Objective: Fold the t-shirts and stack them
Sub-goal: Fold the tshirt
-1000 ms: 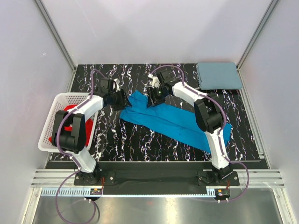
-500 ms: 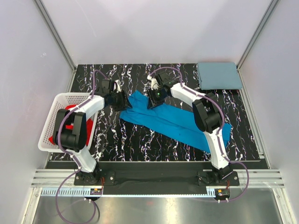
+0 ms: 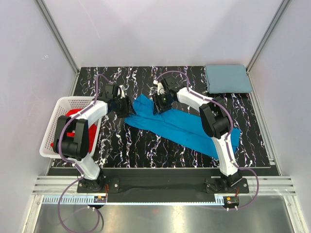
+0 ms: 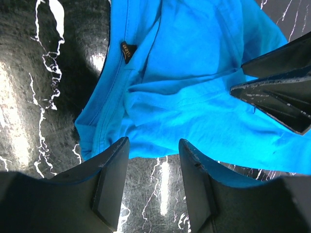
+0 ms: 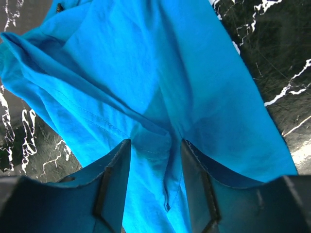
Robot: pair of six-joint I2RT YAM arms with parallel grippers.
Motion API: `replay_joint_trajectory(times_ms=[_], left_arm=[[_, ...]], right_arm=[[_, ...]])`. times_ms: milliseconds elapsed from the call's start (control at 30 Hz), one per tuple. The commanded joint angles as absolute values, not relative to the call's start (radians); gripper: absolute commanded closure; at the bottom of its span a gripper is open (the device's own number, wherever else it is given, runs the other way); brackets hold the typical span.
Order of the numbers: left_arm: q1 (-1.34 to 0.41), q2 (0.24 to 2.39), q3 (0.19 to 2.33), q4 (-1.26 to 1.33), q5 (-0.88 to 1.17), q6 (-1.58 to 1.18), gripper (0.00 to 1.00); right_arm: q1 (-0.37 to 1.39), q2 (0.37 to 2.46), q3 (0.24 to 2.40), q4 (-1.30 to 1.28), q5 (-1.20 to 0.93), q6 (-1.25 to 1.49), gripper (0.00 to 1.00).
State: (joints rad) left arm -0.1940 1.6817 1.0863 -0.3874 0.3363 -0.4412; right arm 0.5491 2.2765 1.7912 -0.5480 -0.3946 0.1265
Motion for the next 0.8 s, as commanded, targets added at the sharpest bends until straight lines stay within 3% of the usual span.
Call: replay_joint_trajectory(times_ms=[0, 200, 300, 333, 433, 767], left_arm=[[-0.189, 1.635, 1.089, -0.382, 0.327, -0.422, 0.5], [-0.189, 1.631, 1.088, -0.382, 0.327, -0.425, 0.5], [-0.189, 1.629, 1.089, -0.382, 0.331, -0.423, 0.5], [-0.189, 1.626, 1.089, -0.382, 0.33, -0.422, 0.5], [-0.189, 1.625, 1.088, -0.38, 0.324, -0.42, 0.5], [-0.189, 1.631, 1.081, -0.373, 0.317, -0.443, 0.5]], right_arm=[[0.561, 2.261, 1.818, -0.552, -0.368, 0.104, 0.49], [0.563, 2.255, 1.798, -0.532, -0.408, 0.115, 0.58], [0.565, 2.243, 1.79, -0.525, -0.408, 0.121, 0.71], [0.565, 2.238, 1.787, -0.52, -0.411, 0.121, 0.82], [0.565, 2.195, 1.761, -0.502, -0.432, 0.141, 1.0], [0.566, 1.99, 1.522, -0.31, -0.391, 0.356, 1.0]])
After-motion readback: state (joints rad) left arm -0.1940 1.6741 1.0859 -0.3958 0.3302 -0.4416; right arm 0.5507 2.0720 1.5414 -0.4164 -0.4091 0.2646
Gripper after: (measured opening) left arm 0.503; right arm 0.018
